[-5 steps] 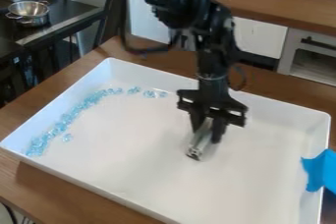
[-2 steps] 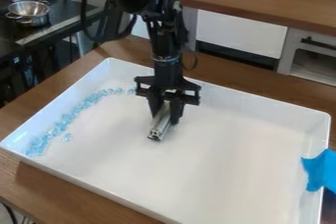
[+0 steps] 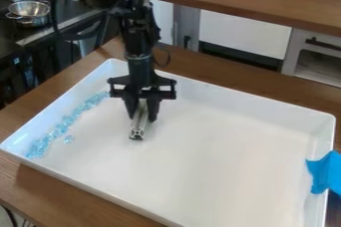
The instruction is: Sweep into pile
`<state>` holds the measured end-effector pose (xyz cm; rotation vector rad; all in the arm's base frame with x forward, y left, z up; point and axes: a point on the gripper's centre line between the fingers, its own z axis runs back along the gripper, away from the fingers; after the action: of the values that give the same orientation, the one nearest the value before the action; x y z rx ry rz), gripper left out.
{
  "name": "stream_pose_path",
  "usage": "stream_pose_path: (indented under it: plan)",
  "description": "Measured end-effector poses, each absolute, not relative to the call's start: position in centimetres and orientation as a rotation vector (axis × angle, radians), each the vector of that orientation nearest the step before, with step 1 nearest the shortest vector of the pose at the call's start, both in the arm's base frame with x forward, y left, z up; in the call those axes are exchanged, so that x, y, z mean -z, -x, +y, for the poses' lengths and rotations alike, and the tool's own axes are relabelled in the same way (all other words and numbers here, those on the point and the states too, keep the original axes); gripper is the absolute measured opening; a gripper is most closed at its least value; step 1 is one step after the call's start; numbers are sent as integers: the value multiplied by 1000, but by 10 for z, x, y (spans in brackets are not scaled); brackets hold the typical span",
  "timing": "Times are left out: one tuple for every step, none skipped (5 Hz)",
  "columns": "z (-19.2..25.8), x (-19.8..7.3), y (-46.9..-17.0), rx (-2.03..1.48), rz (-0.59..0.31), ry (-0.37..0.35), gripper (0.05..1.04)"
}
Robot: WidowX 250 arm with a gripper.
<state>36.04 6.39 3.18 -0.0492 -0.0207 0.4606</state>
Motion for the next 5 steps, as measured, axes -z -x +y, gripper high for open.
stream_pose_path:
  plan:
    - [66,-33,-351,-491,-38,54,390]
    - [71,-32,-347,-568,-74,62,390]
    - [73,-34,-345,-590,-77,75,390]
    - [65,-48,-349,-502,-122,125,390]
    - [59,-56,-360,-399,-159,160,390]
